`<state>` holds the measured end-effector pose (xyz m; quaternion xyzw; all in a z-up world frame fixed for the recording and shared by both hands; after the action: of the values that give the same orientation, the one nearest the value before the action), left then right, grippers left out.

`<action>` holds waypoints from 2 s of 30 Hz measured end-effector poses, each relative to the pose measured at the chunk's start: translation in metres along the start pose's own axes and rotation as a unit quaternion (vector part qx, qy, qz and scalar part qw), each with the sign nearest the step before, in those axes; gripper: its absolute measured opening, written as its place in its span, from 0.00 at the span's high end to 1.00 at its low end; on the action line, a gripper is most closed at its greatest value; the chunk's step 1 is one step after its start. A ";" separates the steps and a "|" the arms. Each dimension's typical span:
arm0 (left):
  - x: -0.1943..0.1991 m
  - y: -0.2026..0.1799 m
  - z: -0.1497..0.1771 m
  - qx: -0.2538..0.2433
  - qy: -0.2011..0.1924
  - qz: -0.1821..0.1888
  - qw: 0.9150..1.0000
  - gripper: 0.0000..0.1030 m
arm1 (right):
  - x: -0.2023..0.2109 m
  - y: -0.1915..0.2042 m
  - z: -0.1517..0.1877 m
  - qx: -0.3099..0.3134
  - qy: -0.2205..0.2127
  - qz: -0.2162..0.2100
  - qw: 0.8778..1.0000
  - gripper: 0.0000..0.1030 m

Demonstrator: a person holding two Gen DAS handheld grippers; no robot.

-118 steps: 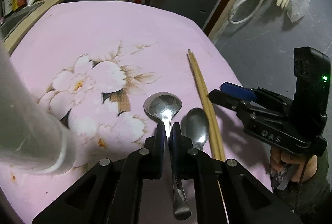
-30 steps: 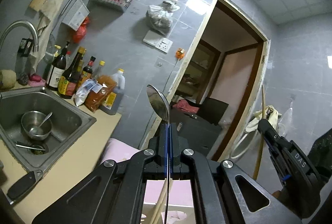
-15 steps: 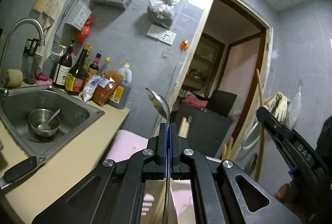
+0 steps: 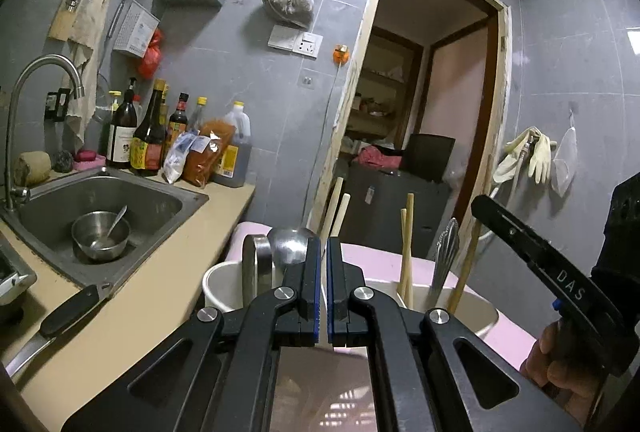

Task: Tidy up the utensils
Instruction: 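Lower spoon and chopstick into the white holder and open both grippers, then move both grippers back over the last spoon and chopstick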

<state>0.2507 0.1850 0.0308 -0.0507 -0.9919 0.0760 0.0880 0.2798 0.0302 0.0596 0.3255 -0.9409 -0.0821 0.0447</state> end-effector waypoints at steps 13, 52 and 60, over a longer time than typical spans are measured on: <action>0.018 -0.026 -0.021 -0.007 0.003 0.011 1.000 0.86 | 0.028 -0.001 -0.022 0.004 -0.018 -0.013 1.000 0.78; 0.015 -0.195 0.017 -0.047 0.063 0.082 0.994 0.03 | 0.181 -0.133 -0.048 0.026 -0.022 0.098 0.995 0.00; 0.001 -0.207 0.060 -0.063 0.123 0.080 0.987 0.03 | 0.178 -0.150 -0.015 0.024 0.034 0.107 0.993 0.00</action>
<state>0.2209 -0.0271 0.0060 -0.1448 -0.9689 0.0135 0.2000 0.2334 -0.1984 0.0519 0.2266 -0.9700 -0.0429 0.0772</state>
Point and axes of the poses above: each gripper's, at about its wrist camera, not at the fingertips, and x roughly against the way its jaws point, y to its left, z to its underside, the point moved 6 cm from there along -x, roughly the way its jaws point, and after that the axes turned 5 degrees about -x, right-handed, at the moved point
